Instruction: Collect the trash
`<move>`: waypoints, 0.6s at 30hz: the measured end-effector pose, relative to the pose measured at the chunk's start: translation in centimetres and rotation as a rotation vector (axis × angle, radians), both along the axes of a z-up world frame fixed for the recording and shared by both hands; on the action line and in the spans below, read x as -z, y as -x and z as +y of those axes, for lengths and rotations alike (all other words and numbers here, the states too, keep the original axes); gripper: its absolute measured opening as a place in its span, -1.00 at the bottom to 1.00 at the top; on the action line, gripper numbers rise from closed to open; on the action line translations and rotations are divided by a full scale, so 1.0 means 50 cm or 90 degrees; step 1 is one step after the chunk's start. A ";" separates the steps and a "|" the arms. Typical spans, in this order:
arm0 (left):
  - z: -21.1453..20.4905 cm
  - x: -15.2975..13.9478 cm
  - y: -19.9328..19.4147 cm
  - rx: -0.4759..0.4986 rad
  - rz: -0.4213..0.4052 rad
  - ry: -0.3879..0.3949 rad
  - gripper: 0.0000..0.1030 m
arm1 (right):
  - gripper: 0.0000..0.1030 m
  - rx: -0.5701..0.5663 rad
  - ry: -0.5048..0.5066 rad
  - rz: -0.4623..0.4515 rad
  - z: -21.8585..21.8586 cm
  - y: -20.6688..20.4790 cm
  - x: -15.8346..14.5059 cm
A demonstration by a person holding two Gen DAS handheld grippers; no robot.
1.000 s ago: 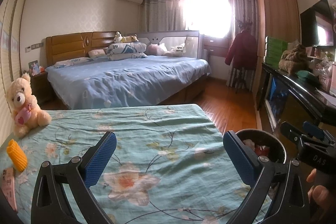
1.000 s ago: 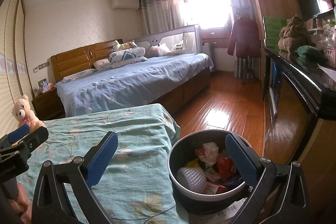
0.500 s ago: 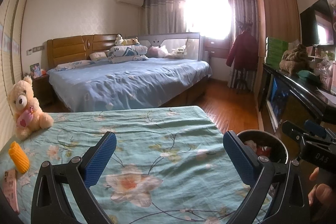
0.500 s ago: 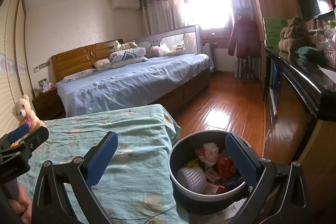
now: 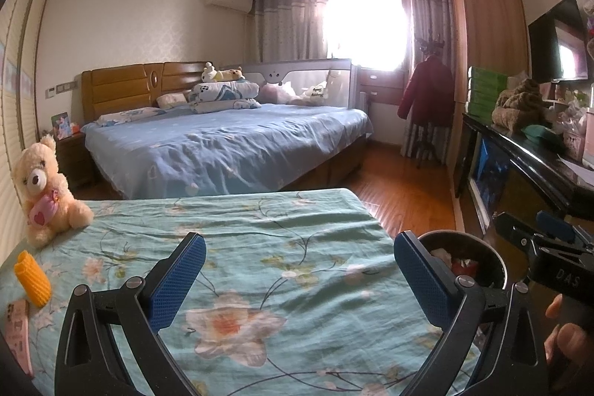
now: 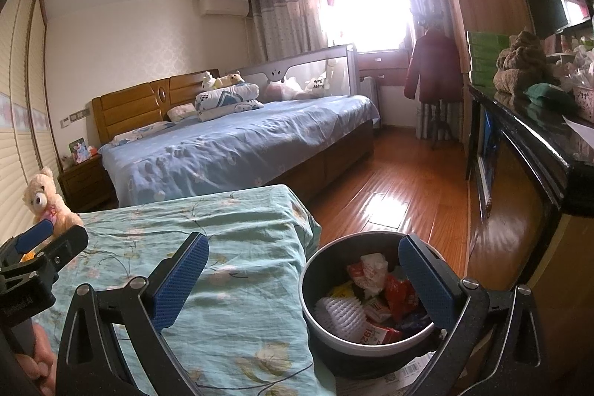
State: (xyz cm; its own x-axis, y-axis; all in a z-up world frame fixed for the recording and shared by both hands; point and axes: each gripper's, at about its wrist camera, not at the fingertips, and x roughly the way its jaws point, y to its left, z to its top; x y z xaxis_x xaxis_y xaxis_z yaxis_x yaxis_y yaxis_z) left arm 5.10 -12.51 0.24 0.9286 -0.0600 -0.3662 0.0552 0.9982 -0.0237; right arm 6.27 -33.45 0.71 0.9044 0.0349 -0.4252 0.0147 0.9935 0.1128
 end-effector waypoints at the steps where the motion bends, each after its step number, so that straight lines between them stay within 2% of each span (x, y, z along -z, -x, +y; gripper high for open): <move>1: 0.000 0.000 0.000 0.000 0.000 0.000 0.98 | 1.00 -0.001 0.000 0.000 0.000 0.000 0.000; 18: 0.001 0.000 0.000 -0.001 0.000 0.005 0.98 | 1.00 -0.002 0.001 0.001 0.004 0.001 -0.001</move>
